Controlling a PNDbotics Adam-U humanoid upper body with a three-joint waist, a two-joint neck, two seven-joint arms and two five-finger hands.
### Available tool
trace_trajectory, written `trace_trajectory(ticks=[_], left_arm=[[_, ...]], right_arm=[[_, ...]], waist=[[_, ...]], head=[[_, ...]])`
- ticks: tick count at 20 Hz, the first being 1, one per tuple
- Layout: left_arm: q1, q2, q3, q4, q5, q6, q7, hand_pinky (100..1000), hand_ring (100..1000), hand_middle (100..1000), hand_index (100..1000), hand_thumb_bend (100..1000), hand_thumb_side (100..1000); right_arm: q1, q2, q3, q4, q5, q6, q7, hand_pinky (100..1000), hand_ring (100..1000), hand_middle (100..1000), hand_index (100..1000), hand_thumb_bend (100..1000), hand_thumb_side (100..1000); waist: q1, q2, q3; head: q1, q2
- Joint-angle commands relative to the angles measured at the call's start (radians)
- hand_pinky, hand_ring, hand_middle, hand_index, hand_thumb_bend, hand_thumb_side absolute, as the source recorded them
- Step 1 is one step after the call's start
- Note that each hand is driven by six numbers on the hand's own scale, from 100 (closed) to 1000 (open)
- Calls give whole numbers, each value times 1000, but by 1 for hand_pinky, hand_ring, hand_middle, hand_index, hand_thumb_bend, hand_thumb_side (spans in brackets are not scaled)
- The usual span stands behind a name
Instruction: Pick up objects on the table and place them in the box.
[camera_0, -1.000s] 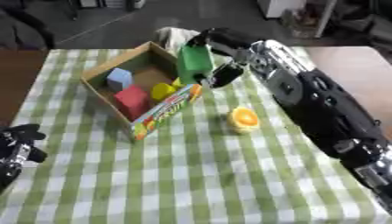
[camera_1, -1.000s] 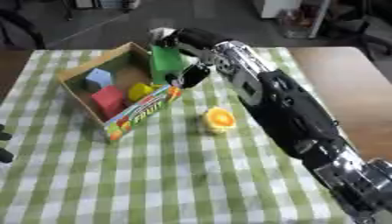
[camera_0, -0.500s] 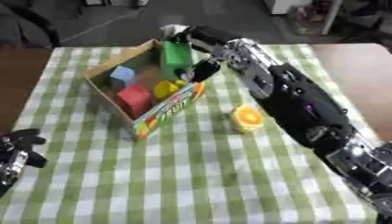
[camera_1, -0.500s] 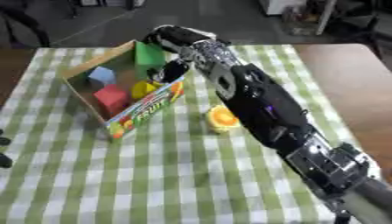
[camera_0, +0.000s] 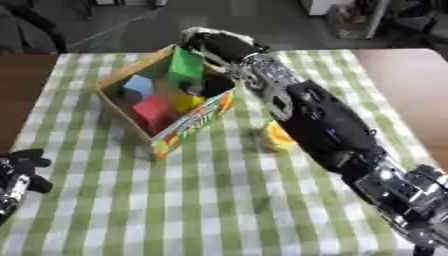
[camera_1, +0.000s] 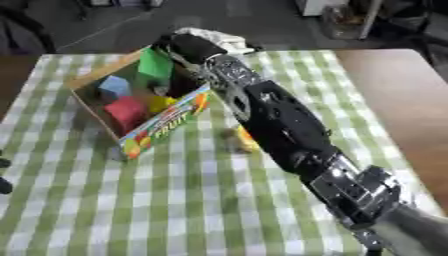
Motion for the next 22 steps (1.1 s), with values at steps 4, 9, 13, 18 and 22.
trace_trajectory(ticks=[4,9,13,18,22], left_arm=[[-12,10,5,-15,-3,1,4,588,525,647,790,104,604],[-8,14,17,-17,-8,3,16,588,524,647,790,104,604],[-2,17,30,-18,-14,6,30,588,524,647,790,104,603],[1,22,44,-20,-20,8,45,588,523,646,790,106,603],[1,23,47,-21,-22,9,49,588,523,646,790,106,603]], right_arm=[[-2,-12,-16,-24,19,-33,-6,771,891,901,960,357,518],[40,-72,-38,-154,-66,-27,0,762,902,865,928,267,478],[108,-138,-48,-270,-137,-41,31,763,906,854,921,224,456],[240,-227,-42,-413,-225,-37,99,772,920,868,933,193,472],[355,-276,-6,-522,-296,-12,169,785,937,892,948,188,553]], waist=[[-3,-6,-14],[-10,-7,-47],[-16,-10,-75],[-24,-11,-97],[-27,-12,-101]], head=[[11,5],[34,5],[51,5],[73,5],[80,5]])
